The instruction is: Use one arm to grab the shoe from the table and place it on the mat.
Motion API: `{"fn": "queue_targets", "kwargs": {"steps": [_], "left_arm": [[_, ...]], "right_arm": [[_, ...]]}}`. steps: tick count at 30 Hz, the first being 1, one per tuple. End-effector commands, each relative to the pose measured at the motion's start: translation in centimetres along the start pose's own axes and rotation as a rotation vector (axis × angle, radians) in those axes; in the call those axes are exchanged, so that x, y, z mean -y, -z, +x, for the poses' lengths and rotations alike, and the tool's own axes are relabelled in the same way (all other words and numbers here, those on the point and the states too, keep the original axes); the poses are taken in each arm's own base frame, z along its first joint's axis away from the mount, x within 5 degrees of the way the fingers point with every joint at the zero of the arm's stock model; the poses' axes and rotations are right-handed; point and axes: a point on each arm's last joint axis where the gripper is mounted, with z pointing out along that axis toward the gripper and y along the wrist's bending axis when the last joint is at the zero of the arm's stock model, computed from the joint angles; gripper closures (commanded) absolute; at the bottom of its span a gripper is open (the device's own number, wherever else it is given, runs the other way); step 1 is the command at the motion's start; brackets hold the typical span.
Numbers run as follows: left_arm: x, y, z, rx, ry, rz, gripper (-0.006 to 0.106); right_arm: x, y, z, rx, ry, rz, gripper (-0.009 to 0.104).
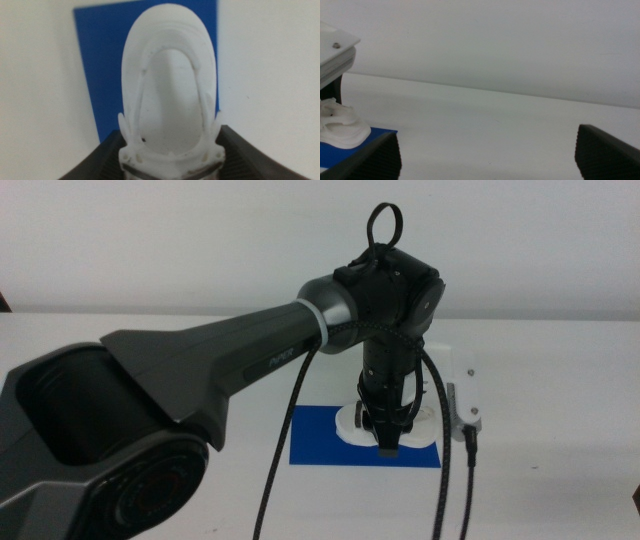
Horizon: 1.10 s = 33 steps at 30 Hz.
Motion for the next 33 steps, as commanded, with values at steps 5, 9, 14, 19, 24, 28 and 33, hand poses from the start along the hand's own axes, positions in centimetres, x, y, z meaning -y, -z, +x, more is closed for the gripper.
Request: {"fn": "queue_targets", "kwargs": {"steps": [5, 9, 14, 19, 24, 28, 33], "left_arm": [[-0.3, 0.8, 1.1, -0.048, -0.002, 0.025, 0.102], [-1.3, 0.2, 1.6, -0.018, 0.073, -0.007, 0.102], [-2.0, -0.2, 1.7, 0.004, 0.113, -0.059, 0.102], [-2.0, -0.8, 1.8, -0.012, 0.128, -0.046, 0.102], [-1.7, -2.6, 1.9, -0.044, 0.125, 0.012, 0.102], [-1.7, -2.7, 2.0, -0.049, 0.123, 0.006, 0.102], [-1.7, -4.2, 1.9, -0.052, 0.125, 0.020, 0.102]], "right_arm": [[-0.2, 0.0, 1.2, 0.002, 0.004, 0.001, 0.002], [-0.2, 0.0, 1.2, 0.002, 0.004, 0.001, 0.002], [-0.2, 0.0, 1.2, 0.002, 0.004, 0.001, 0.002], [-0.2, 0.0, 1.2, 0.002, 0.004, 0.001, 0.002], [-0.2, 0.0, 1.2, 0.002, 0.004, 0.001, 0.002], [-0.2, 0.0, 1.2, 0.002, 0.004, 0.001, 0.002], [-0.2, 0.0, 1.2, 0.002, 0.004, 0.001, 0.002]]}}
